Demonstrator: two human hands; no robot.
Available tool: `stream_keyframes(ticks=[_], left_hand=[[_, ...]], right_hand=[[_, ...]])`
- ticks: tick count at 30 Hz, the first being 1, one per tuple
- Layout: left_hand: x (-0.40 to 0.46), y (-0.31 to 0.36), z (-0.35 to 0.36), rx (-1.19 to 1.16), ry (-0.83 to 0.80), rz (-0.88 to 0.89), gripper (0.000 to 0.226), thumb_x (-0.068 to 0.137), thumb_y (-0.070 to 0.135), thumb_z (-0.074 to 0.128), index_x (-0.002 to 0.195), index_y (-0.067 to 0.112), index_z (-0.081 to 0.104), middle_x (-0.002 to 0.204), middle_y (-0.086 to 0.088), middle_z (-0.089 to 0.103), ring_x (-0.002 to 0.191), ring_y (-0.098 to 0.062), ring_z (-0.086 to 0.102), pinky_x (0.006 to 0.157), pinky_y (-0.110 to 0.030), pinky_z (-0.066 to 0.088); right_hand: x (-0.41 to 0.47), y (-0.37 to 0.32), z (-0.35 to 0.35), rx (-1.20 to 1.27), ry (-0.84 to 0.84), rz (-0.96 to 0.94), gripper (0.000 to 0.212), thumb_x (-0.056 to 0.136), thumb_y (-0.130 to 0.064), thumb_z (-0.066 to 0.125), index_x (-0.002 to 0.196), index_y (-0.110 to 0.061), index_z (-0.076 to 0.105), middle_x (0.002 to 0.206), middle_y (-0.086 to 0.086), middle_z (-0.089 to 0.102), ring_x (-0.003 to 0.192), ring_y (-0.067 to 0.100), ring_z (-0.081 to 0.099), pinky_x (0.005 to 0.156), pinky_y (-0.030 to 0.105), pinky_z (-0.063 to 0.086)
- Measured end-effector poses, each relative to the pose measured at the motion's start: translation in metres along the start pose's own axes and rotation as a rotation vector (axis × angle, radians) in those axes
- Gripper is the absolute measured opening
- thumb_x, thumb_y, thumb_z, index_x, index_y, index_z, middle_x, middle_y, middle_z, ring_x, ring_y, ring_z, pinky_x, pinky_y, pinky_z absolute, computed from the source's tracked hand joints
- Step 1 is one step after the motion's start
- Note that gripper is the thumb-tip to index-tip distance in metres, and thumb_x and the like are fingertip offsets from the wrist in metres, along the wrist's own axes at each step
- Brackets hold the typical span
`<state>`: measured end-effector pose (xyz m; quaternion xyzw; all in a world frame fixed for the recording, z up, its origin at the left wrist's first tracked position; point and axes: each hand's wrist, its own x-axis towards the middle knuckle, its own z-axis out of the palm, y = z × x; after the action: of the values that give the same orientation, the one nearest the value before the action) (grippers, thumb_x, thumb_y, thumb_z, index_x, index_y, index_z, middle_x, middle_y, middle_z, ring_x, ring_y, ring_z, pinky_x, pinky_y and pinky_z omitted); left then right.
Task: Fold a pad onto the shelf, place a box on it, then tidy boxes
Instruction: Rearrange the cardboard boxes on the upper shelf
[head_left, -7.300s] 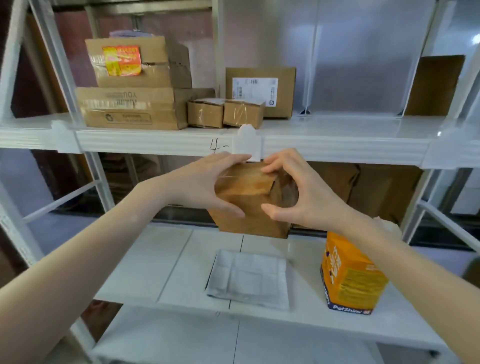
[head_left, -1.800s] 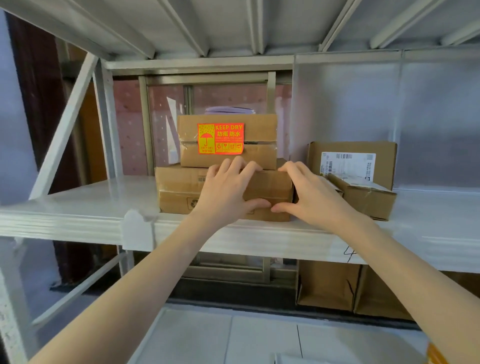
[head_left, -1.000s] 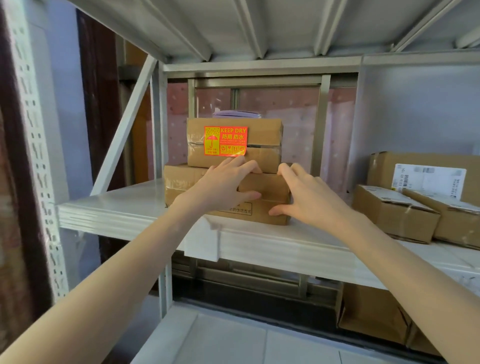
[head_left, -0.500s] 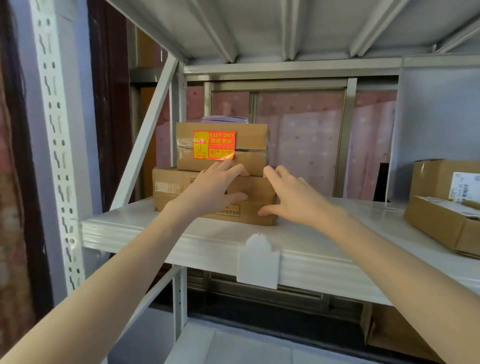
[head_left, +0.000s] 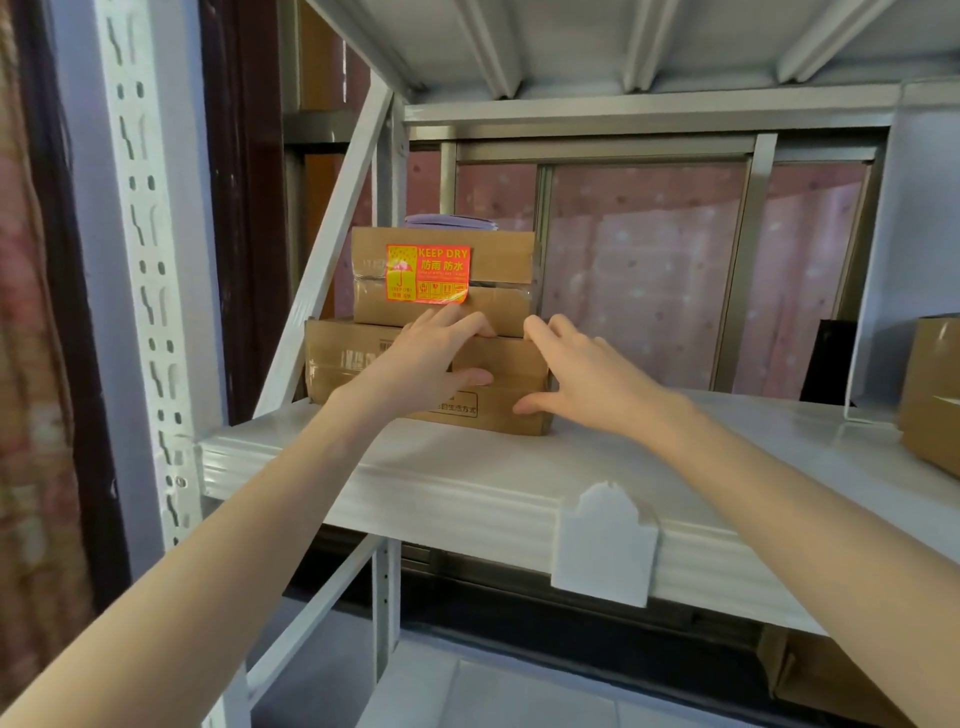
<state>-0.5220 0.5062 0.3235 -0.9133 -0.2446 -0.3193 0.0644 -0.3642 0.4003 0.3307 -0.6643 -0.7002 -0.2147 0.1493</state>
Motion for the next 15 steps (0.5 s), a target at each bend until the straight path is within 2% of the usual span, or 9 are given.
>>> stream_keyframes(ticks=[5,8,12,15], left_hand=[[0.000,-0.005,0.002,0.000,0.023,0.010,0.042,0.085,0.030,0.065,0.122,0.016,0.050,0.123,-0.009,0.050,0.112,-0.028,0.045,0.097,-0.045,0.039],[-0.002,-0.006,0.003,0.021,0.037,0.018,0.043,0.085,0.031,0.064,0.122,0.016,0.050,0.122,-0.009,0.050,0.108,-0.029,0.046,0.093,-0.039,0.040],[-0.007,0.002,-0.001,0.099,0.048,0.024,0.049,0.087,0.038,0.059,0.130,0.018,0.046,0.127,-0.007,0.052,0.112,-0.026,0.049,0.091,-0.034,0.041],[-0.010,0.014,-0.001,0.161,0.097,0.059,0.055,0.087,0.043,0.057,0.136,0.021,0.043,0.135,-0.005,0.050,0.121,-0.026,0.047,0.099,-0.037,0.039]], right_hand=[[0.003,-0.002,0.002,-0.002,-0.002,0.006,0.055,0.078,-0.044,0.069,0.095,-0.023,0.021,0.096,0.003,0.034,0.078,0.027,0.043,0.067,0.036,0.036],[0.001,0.001,-0.001,-0.001,-0.030,0.003,0.050,0.080,-0.047,0.066,0.101,-0.020,0.029,0.099,0.004,0.037,0.084,0.031,0.050,0.072,0.041,0.045],[-0.007,0.006,-0.006,0.029,-0.084,-0.018,0.059,0.086,-0.051,0.055,0.130,-0.020,0.032,0.125,0.007,0.042,0.108,0.032,0.051,0.090,0.047,0.046],[-0.022,0.009,-0.013,0.005,-0.009,-0.030,0.068,0.090,-0.049,0.050,0.145,-0.021,0.022,0.149,0.003,0.031,0.131,0.026,0.037,0.107,0.045,0.032]])
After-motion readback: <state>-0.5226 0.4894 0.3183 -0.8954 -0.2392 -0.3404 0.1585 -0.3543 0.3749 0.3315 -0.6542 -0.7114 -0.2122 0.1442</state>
